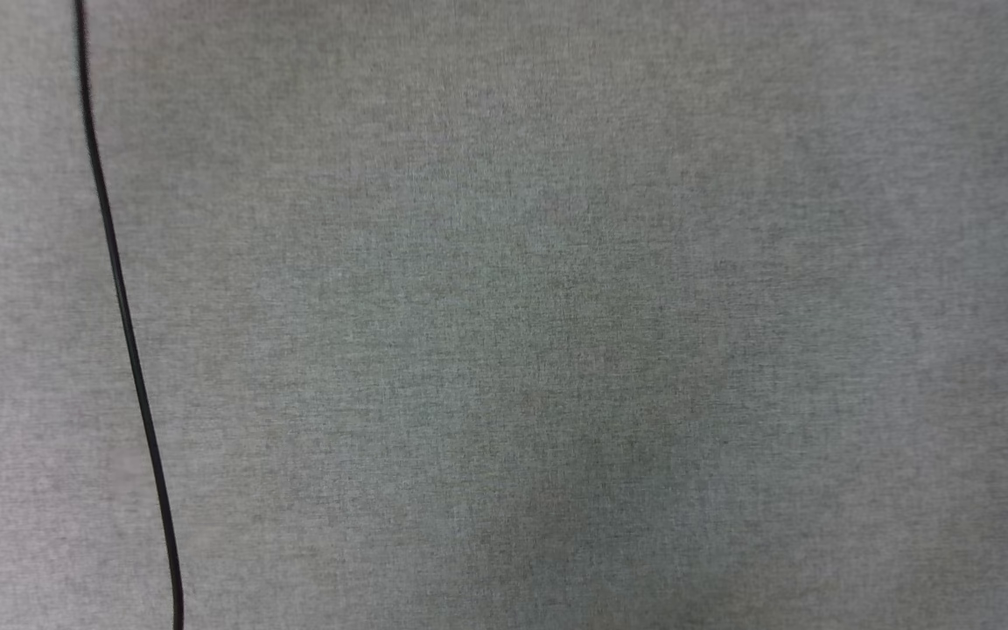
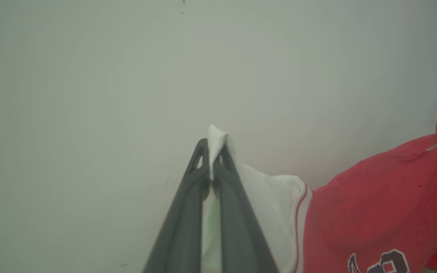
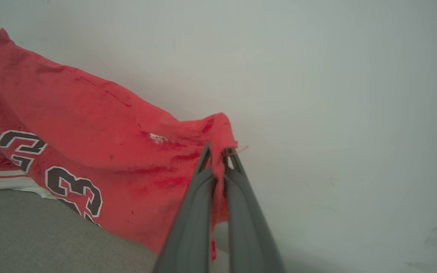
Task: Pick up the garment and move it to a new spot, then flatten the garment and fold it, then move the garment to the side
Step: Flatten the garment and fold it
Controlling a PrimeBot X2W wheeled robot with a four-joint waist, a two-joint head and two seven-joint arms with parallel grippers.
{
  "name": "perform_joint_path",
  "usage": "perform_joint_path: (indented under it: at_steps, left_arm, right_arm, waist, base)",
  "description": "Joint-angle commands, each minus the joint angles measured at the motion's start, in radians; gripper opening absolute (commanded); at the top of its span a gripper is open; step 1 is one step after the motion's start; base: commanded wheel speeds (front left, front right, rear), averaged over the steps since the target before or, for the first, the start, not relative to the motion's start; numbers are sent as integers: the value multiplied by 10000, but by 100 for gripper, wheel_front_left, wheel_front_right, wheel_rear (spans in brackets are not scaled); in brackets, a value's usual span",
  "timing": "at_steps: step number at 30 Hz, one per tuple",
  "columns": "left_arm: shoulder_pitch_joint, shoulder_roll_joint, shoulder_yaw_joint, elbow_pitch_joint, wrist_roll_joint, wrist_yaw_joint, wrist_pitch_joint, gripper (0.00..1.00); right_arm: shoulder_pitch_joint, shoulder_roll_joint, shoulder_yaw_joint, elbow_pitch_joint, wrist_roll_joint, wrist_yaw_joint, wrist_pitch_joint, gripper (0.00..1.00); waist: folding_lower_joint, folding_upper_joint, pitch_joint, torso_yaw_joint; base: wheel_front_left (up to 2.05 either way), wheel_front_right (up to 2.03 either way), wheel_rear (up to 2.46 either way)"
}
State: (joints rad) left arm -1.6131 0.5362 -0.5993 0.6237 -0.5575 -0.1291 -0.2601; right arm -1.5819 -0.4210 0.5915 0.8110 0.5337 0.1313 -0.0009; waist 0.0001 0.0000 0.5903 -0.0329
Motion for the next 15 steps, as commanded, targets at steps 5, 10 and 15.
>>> perform_joint_path:
  at_steps: [5, 10, 15]
  left_arm:
    - [2196, 209, 553, -983, -165, 148, -69, 0]
    - [5000, 255, 1263, -2220, -373, 529, -70, 0]
    - [7883, 216, 1657, -3340, -450, 926, -62, 0]
  right_arm:
    - [1483, -150, 701, -254, 842, -11, -339, 0]
    - [3183, -515, 1427, -719, 1476, -11, -595, 0]
    - [4958, -985, 1898, -1356, 2054, -11, -662, 0]
  waist:
    - [-1, 0, -608, -38]
    - [-1, 0, -1339, 80]
    - [-1, 0, -2185, 158]
  base:
    - [0, 0, 0]
    - [0, 0, 0]
    - [0, 0, 0]
